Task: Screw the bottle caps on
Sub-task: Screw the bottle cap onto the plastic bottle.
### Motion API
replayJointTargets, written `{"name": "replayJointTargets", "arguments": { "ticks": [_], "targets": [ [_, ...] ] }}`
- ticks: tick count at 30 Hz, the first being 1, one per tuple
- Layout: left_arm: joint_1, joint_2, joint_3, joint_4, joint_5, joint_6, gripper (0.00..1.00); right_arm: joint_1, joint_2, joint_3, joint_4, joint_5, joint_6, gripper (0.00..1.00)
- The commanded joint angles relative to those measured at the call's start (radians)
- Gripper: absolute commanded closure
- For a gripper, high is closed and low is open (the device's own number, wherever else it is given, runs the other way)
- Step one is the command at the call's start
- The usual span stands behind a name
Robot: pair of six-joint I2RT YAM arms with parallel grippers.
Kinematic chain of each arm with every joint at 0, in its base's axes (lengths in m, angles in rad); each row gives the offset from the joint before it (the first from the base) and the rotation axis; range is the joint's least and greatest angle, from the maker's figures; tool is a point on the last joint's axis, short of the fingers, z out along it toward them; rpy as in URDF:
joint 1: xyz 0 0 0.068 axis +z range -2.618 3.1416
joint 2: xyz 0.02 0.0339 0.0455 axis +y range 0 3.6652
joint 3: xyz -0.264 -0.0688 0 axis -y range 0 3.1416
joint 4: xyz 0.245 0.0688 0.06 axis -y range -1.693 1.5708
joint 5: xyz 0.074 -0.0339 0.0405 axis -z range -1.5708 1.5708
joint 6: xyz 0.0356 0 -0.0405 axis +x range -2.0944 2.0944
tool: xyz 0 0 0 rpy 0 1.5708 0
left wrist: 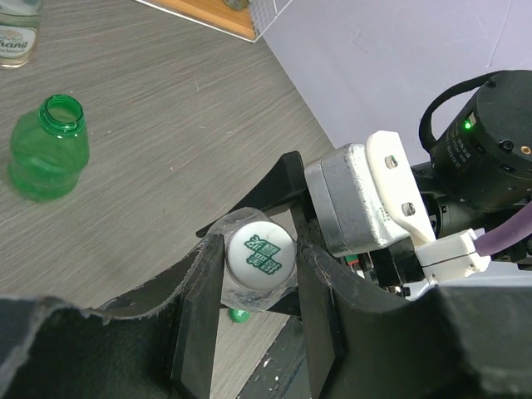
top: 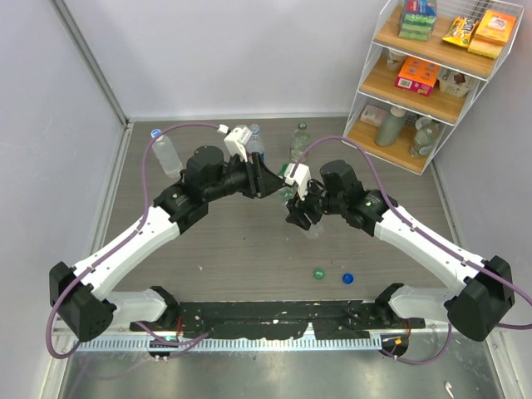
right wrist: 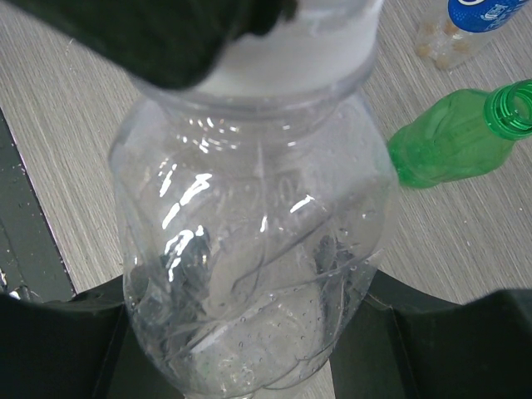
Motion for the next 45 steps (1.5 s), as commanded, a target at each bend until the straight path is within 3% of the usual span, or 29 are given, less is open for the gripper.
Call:
{"name": "replayJointTargets", "arguments": {
  "ticks": [1,7,10,15,20,31,34,37,45],
  "targets": [
    [0.001,-0.020,0.036,0.034,0.017,-0.006,0.57,0.010,-0.003,0.041,0.015,-0.002,-0.003,0.99],
    [0.001,-0.019,0.036,0.031,0.019,0.002,0.60,0.012,-0.005,0.044,0.014,-0.005,-0.003,0.99],
    [0.001,-0.017,0.036,0.032,0.014,0.006,0.71,0.012,-0.001,0.045,0.013,-0.007,-0.006,0.99],
    [0.001,-0.014,0.034,0.031,0.037,0.022,1.00,0.012,-0.003,0.047,0.010,-0.005,-0.006,0.99],
    [0.001,-0.020,0.028,0.024,0.163,0.097,1.00,0.012,-0.027,0.048,0.036,-0.054,-0.016,0.99],
    [0.001,-0.020,-0.007,0.084,0.730,0.414,1.00,0.012,-0.127,0.059,0.060,-0.367,-0.096,0.99],
    [0.001,-0.006,0.026,0.009,0.854,0.553,1.00,0.012,-0.141,0.082,0.053,-0.440,-0.115,0.99],
    [0.001,0.007,0.063,-0.058,0.841,0.647,1.00,0.012,-0.155,0.096,0.059,-0.488,-0.142,0.99],
    [-0.001,0.119,0.249,-0.472,0.844,1.004,1.00,0.012,-0.132,0.147,0.073,-0.642,-0.108,0.99]
  ]
}}
